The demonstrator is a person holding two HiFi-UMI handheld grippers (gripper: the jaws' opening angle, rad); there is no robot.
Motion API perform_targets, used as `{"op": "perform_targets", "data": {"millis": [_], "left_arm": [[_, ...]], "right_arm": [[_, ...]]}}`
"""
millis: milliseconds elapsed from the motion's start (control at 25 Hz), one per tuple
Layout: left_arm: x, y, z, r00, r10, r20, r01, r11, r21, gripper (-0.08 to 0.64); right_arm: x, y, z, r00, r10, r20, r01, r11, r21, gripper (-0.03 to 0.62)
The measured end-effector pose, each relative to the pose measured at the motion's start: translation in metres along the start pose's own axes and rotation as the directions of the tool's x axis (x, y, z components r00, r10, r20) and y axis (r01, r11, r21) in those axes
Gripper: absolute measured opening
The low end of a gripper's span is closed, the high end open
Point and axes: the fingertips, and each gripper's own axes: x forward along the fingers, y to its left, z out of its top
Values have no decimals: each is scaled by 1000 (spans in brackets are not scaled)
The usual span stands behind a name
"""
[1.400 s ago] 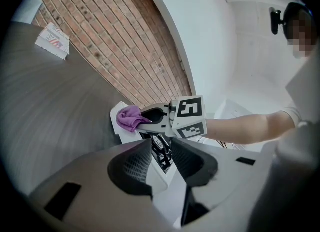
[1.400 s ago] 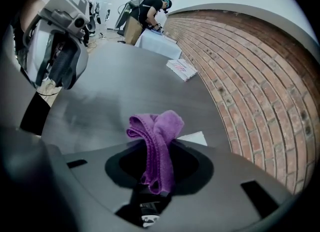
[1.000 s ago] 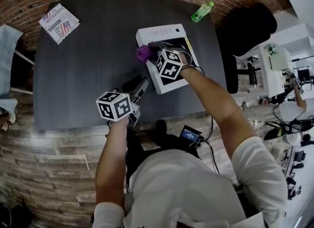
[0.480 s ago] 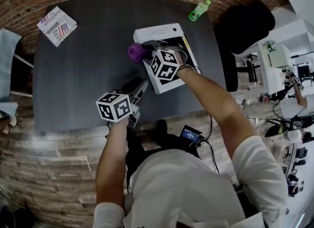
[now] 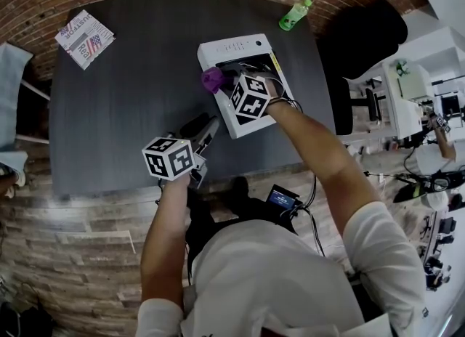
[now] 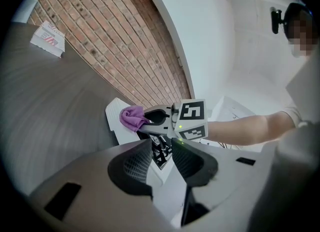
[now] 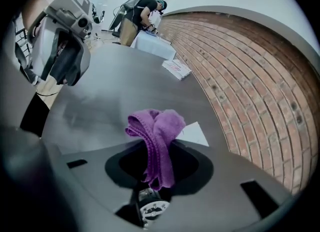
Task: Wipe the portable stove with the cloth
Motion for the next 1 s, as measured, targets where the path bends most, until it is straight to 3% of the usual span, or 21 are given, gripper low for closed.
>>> {"op": "perform_targets", "data": {"millis": [560,1000], "left_arm": [[3,-6,-5,1000,-7,-22,7,1000,7,118],[8,-18,-8,999,-29,-25,29,999,16,118]], "right_arm": [[-10,11,-20,1000,11,-22,-10,998,68,121],[-24,32,-31,992,101,-81,-94,991,94,121]]}}
